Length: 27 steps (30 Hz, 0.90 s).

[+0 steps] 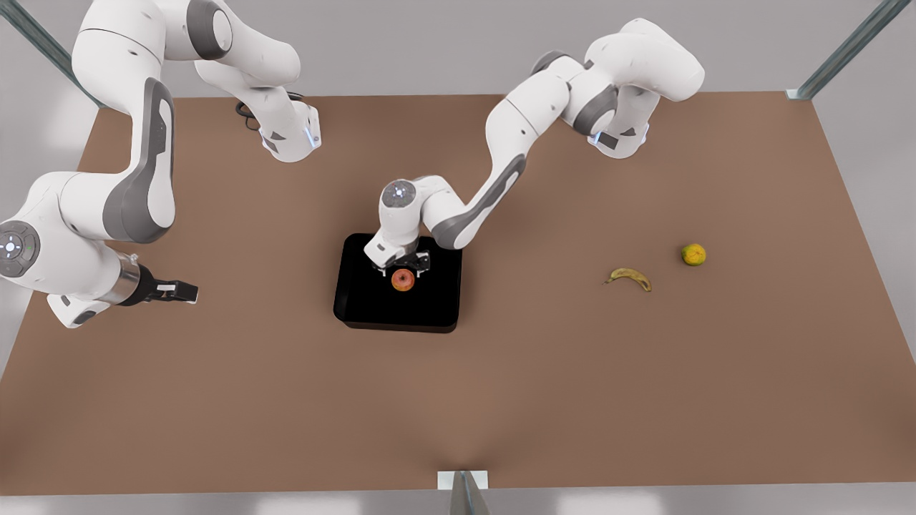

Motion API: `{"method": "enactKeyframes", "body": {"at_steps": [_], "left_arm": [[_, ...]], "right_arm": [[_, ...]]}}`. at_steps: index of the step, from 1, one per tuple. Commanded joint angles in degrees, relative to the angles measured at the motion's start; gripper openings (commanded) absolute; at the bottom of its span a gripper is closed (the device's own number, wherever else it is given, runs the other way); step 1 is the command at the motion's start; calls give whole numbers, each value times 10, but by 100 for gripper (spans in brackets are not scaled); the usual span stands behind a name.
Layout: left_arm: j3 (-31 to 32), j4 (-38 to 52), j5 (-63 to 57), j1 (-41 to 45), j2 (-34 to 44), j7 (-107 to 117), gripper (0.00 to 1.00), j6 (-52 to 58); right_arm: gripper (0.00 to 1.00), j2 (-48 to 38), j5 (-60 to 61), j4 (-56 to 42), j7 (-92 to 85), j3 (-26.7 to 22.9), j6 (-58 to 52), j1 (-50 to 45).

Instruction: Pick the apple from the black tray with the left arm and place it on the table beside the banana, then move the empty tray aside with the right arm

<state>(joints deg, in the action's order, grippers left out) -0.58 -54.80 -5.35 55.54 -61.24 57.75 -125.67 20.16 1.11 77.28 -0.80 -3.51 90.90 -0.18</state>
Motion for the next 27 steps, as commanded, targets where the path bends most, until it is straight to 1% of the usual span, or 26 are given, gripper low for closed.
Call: {"method": "enactKeyframes", "body": {"at_steps": [1, 12, 19, 27], "left_arm": [[1, 0, -4, 0, -3, 56, 100, -12], [-6, 0, -13, -1, -35, 57, 100, -42], [-6, 0, -13, 0, -44, 57, 100, -60], [-4, -4, -13, 11, -44, 61, 100, -54]], "right_arm": [[100, 0, 0, 0, 0, 0, 0, 0], [100, 0, 0, 0, 0, 0, 0, 0], [100, 1, 0, 0, 1, 0, 0, -1], [100, 1, 0, 0, 1, 1, 0, -1]]}}
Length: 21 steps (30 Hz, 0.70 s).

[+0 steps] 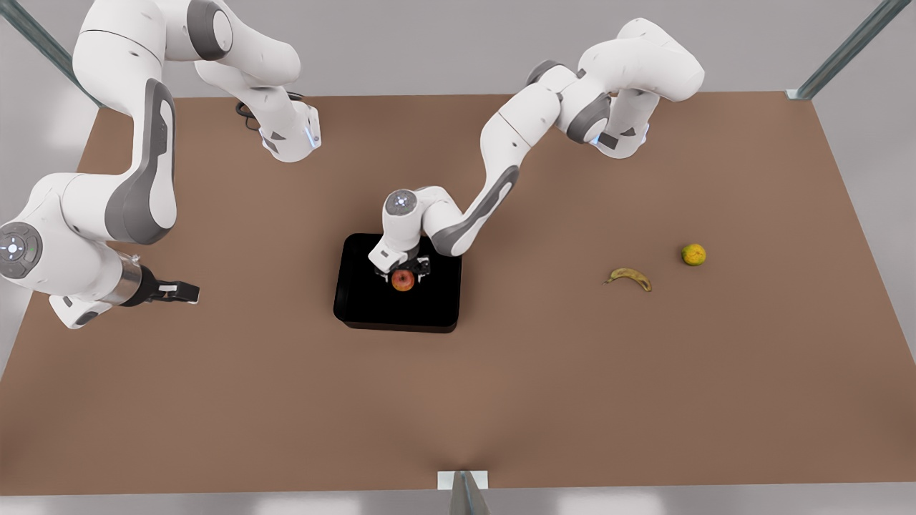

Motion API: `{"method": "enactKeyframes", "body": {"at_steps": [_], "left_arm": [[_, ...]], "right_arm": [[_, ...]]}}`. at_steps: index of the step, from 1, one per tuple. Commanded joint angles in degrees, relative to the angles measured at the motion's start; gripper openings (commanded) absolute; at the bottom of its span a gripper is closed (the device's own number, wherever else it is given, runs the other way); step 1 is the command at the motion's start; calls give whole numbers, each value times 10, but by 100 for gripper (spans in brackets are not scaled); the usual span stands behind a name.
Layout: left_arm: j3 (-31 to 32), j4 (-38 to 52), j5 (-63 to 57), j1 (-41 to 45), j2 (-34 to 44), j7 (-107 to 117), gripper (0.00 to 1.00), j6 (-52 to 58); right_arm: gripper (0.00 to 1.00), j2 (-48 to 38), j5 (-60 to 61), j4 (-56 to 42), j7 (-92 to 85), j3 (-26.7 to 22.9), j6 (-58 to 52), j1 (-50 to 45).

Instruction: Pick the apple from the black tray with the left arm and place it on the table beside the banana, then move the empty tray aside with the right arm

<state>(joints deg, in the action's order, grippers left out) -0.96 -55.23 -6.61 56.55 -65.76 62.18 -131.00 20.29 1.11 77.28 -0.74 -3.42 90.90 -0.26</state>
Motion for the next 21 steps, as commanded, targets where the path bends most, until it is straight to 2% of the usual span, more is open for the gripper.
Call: {"method": "enactKeyframes", "body": {"at_steps": [1, 2, 3, 4, 7, 10, 12, 14, 16, 19, 21], "left_arm": [[0, -1, -1, 0, 0, 17, 100, 0], [0, -1, -1, 0, -1, 17, 96, 0], [0, -1, -1, 0, -1, 17, 81, 0], [0, -1, -1, 0, -1, 17, 73, 0], [0, -1, 0, 0, 0, 16, 72, 3], [4, 1, 7, -7, 14, -2, 72, 63], [4, 1, 9, -7, 14, -2, 65, 72], [10, 2, 28, -19, 33, -27, 65, 112], [13, 3, 88, -52, 88, -115, 66, 220], [13, 4, 159, -140, 165, -287, 66, 410], [12, 4, 159, -216, 188, -407, 66, 508]], "right_arm": [[100, -1, 0, 0, 0, 0, 0, 0], [100, -1, 0, 0, 0, 0, 0, 0], [100, -1, 0, 0, 0, 0, 0, 0], [100, -1, 0, 0, 0, 0, 0, 0], [100, -1, 0, 0, -1, 0, 0, 0], [100, -1, 0, 0, -1, 0, 0, 0], [100, -1, 0, 0, -1, 0, -1, 0], [100, -1, 0, 0, -1, 0, 0, 0], [100, -2, -2, 0, 0, 4, -3, -9], [100, -40, 1, 0, 16, 12, -81, -49], [100, -77, 7, 0, 120, 83, -144, -47]]}}
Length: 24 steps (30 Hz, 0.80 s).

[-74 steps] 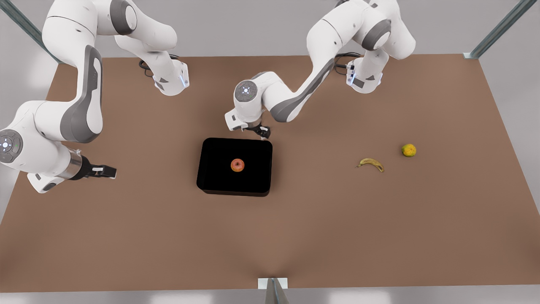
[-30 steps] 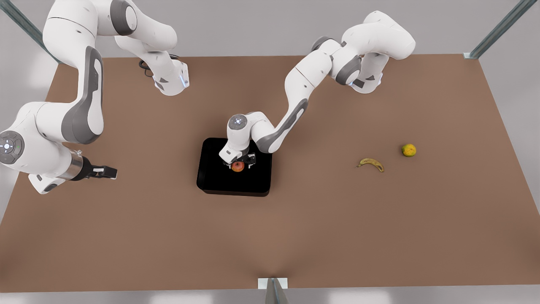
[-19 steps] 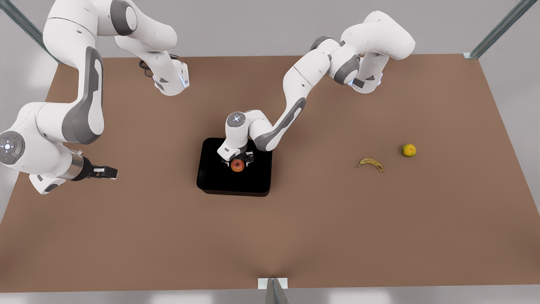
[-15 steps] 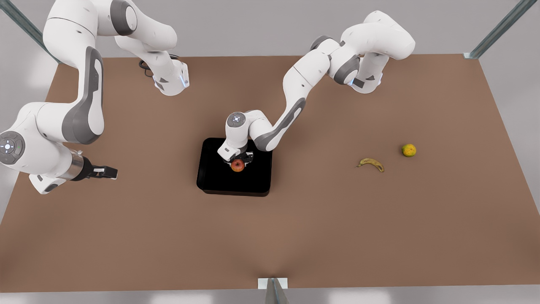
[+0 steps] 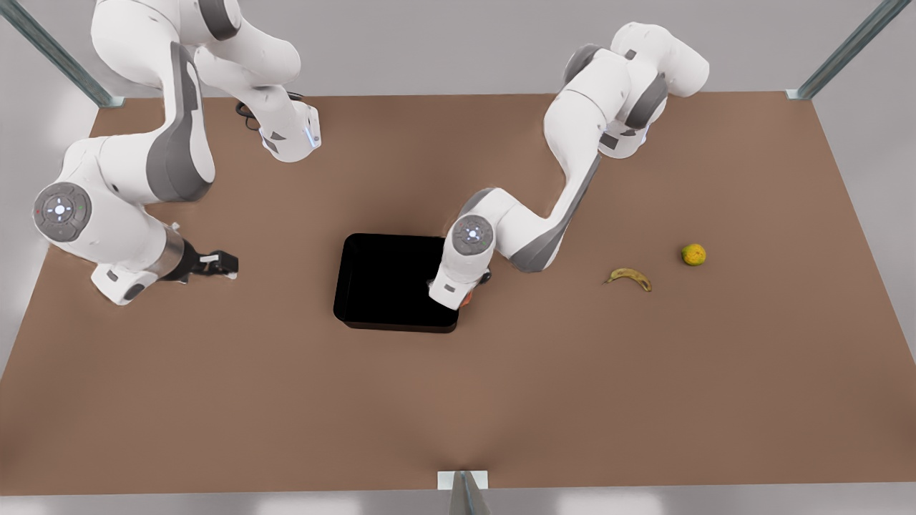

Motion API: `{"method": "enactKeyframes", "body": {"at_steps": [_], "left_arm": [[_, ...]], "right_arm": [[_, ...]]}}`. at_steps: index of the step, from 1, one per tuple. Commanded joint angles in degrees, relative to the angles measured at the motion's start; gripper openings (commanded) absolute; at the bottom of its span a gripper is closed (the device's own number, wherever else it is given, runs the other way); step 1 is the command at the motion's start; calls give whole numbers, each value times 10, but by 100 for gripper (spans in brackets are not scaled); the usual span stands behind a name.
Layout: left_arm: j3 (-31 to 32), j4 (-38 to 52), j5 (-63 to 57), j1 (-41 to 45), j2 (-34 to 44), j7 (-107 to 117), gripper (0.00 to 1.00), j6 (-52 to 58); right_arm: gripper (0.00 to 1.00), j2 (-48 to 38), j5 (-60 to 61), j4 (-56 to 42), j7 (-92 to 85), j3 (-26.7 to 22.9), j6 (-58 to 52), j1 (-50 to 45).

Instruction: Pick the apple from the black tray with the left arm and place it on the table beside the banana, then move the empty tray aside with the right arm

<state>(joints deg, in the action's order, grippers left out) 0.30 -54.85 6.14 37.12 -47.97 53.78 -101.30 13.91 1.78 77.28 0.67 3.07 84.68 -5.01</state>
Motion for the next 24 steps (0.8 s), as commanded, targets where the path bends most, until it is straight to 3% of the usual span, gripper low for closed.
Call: {"method": "enactKeyframes", "body": {"at_steps": [1, 2, 4, 7, 10, 12, 13, 14, 17, 20, 21, 22, 24], "left_arm": [[-1, 0, 28, -61, 13, -378, 66, 237], [-5, 0, 19, -93, 10, -430, 66, 241], [-6, -3, -7, -170, 2, -533, 66, 248], [-7, -18, -73, -250, -24, -675, 65, 250], [-7, -65, -85, -288, -16, -713, 64, 247], [-7, -172, -99, -297, 35, -719, 64, 187], [-9, -299, -103, -308, 98, -736, 65, 96], [-10, -343, -118, -318, 114, -746, 64, 58], [-10, -380, -137, -380, 121, -830, 64, -7], [-10, -398, -146, -385, 98, -829, 65, -67], [-10, -395, -147, -385, 97, -827, 70, -67], [-10, -395, -148, -384, 104, -827, 100, -65], [-10, -395, -149, -384, 110, -827, 100, -61]], "right_arm": [[100, -21, 43, 0, 110, 40, -132, -4], [100, -34, 39, -12, 150, 96, -150, -10], [100, -54, 92, -23, 371, 136, -152, -10], [100, 33, 114, 44, 570, 137, 19, -51], [100, 24, 88, 211, 566, 138, 228, -57], [100, 8, 89, 235, 610, 134, 234, -54], [100, 4, 89, 237, 661, 134, 219, -54], [100, 12, 89, 241, 660, 133, 222, -54], [100, 22, 89, 240, 617, 99, 220, -52], [100, 54, 88, 240, 586, 99, 229, -52], [100, 63, 88, 239, 571, 99, 229, -51], [100, 68, 88, 239, 552, 99, 230, -51], [100, 84, 73, 238, 540, 98, 239, -51]]}}
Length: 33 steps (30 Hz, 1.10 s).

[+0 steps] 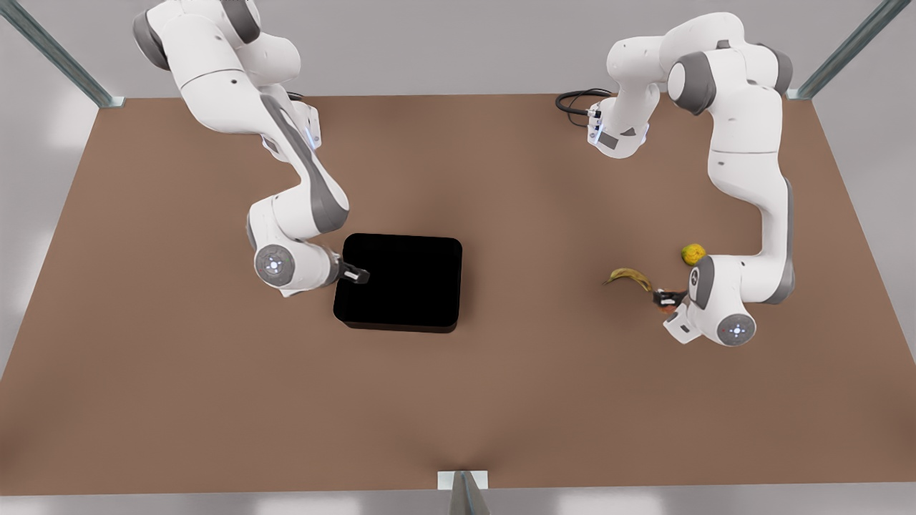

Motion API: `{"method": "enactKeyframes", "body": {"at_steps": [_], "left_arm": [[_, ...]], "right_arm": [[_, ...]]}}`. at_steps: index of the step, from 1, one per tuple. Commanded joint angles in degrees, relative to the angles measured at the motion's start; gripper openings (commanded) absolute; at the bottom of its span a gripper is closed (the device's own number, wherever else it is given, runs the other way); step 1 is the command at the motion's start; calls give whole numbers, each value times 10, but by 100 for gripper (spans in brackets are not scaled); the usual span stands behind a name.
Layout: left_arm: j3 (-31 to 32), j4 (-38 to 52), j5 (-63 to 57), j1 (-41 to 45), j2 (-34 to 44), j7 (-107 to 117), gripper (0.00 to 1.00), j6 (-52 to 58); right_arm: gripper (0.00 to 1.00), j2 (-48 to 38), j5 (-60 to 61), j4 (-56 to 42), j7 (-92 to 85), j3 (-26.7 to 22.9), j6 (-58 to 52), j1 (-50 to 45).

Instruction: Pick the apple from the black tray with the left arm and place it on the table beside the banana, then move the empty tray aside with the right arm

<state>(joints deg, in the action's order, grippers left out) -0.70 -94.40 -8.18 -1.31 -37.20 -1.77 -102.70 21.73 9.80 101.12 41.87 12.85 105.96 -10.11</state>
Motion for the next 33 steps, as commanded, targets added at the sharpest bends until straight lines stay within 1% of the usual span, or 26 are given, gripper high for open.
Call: {"method": "enactKeyframes", "body": {"at_steps": [1, 2, 3, 4, 5, 6, 7, 8, 9, 10, 11, 12, 13, 14, 15, 18, 20, 23, 26, 28, 33], "left_arm": [[0, 0, -6, 0, 7, -271, 100, -45], [0, 0, -6, 0, 17, -268, 100, -44], [0, 5, -5, 0, 46, -246, 100, -37], [4, 28, 2, 2, 86, -206, 100, -3], [8, 69, 4, 3, 115, -191, 100, 39], [6, 116, 45, 3, 133, -154, 100, 78], [4, 133, 67, 3, 145, -123, 100, 94], [9, 139, 67, 3, 175, -85, 100, 109], [18, 133, 83, 3, 201, -43, 100, 111], [18, 89, 102, 3, 240, -40, 100, 91], [18, -110, 102, 3, 352, -38, 100, -99], [18, -141, 99, 3, 359, -31, 100, -131], [19, -127, 94, 4, 350, -31, 100, -131], [18, -54, 95, 2, 318, -13, 100, -81], [13, 20, 97, -9, 275, -11, 100, -31], [14, 26, 96, -9, 264, -16, 100, -29], [14, 26, 95, -7, 263, -11, 100, -29], [15, 24, 95, -5, 263, -11, 100, -29], [15, 24, 95, -5, 262, -11, 100, -29], [15, 24, 95, -5, 261, -11, 100, -29], [15, 21, 94, -4, 261, -11, 100, -29]], "right_arm": [[100, 6, -31, 0, 111, 0, 28, 0], [100, 3, -31, -2, 69, -5, 26, 0], [100, 1, -32, -2, 16, -14, 21, 0], [100, -7, -34, 0, 3, -13, 21, -1], [100, -13, -60, 6, -4, -11, 21, -1], [100, -17, -61, 9, -23, -8, 22, -1], [100, -16, -62, 10, -50, -7, 22, -1], [100, -12, -67, 9, -57, -6, 28, -2], [100, -3, -94, 8, -69, 8, 31, -3], [100, 8, -94, 9, -71, 8, 46, -3], [100, 19, -94, 10, -101, 8, 58, -3], [100, 23, -94, 17, -111, 8, 67, -3], [100, 24, -94, 35, -114, 10, 87, -3], [100, 24, -94, 52, -150, 11, 112, -1], [100, 24, -94, 53, -161, 11, 112, 0], [100, 29, -94, 53, -191, 10, 115, 1], [100, 36, -94, 53, -251, 8, 115, 7], [100, 53, -94, 52, -296, 7, 116, 9], [100, 69, -90, 54, -293, 5, 131, 12], [100, 66, -88, 77, -292, 6, 131, 11], [100, 67, -86, 94, -284, 10, 132, 11]]}}
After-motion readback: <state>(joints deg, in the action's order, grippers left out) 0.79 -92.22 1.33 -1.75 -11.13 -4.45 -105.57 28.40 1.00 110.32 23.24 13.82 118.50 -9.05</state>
